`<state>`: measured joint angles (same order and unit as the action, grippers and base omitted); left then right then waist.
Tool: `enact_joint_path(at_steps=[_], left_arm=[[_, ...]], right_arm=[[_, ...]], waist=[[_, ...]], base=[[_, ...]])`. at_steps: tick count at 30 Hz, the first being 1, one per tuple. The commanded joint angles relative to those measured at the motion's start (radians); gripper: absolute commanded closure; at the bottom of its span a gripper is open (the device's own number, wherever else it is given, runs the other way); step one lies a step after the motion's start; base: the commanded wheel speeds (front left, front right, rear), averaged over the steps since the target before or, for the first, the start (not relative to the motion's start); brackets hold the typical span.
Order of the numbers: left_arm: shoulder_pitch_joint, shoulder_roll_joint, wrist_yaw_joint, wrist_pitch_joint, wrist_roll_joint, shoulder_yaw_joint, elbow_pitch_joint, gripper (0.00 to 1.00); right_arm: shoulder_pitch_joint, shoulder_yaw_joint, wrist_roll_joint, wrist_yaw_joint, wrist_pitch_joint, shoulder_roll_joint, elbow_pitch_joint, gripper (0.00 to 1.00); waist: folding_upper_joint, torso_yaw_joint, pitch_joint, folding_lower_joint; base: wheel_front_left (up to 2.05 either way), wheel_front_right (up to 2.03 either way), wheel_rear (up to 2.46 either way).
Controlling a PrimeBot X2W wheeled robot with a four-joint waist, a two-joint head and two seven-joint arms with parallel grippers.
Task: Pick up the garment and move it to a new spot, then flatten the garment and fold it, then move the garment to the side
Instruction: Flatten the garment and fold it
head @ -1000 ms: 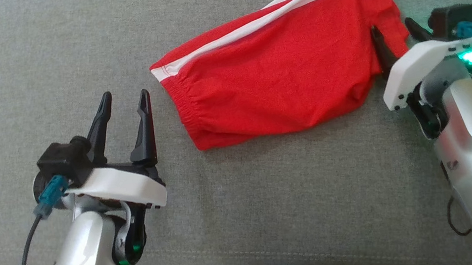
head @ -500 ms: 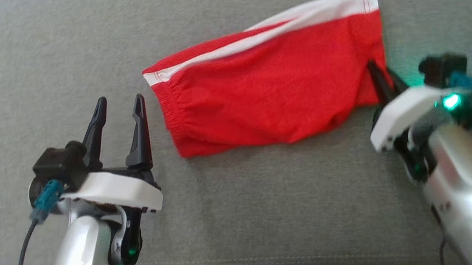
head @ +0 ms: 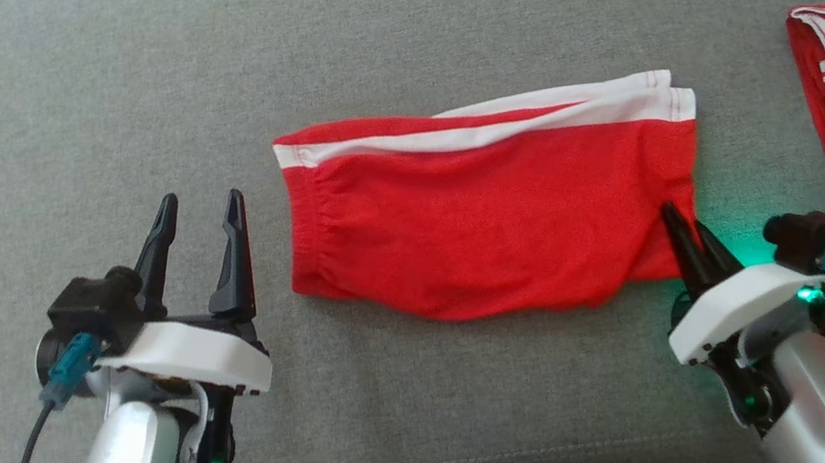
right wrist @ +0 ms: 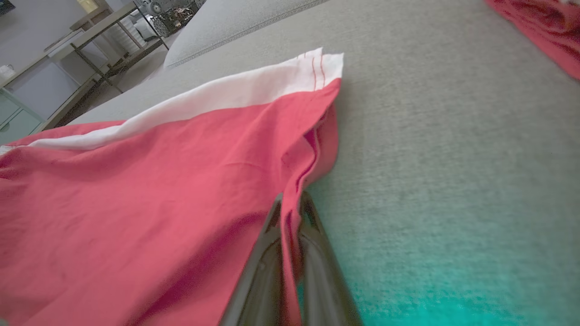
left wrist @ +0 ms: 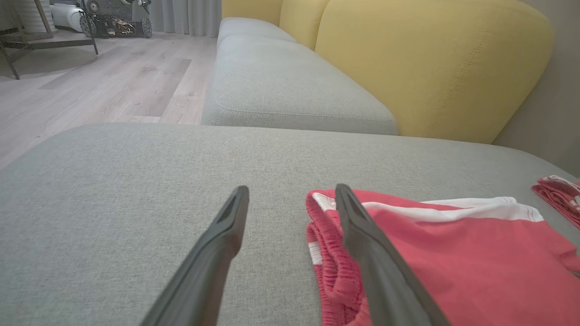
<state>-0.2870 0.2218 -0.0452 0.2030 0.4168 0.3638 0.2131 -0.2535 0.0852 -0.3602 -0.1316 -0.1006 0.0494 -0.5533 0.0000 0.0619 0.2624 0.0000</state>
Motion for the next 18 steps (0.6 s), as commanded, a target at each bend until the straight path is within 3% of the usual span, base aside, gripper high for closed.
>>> enact_joint_path(at_steps=[1,10,18], left_arm=[[-0.009,0.031,-0.008,0.0,0.009,-0.042,-0.036,0.0],[0.004,0.034,-0.012,-0.011,0.015,-0.03,-0.048,0.0],[0.014,0.015,-0.009,-0.007,0.024,-0.009,-0.033,0.0]], right_arm=[[0.013,0.007,0.006,0.001,0.005,0.001,0.024,1.0],[0.025,-0.03,0.04,0.001,0.053,0.001,0.143,1.0],[-0.058,0.121,0.05,0.001,0.178,0.001,0.339,1.0]], waist=[[0.0,-0.001,-0.002,0.0],[0.0,0.002,-0.019,0.0],[0.0,0.037,-0.072,0.0]], base=[[0.0,0.0,0.0],[0.0,0.0,0.0],[0.0,0.0,0.0]])
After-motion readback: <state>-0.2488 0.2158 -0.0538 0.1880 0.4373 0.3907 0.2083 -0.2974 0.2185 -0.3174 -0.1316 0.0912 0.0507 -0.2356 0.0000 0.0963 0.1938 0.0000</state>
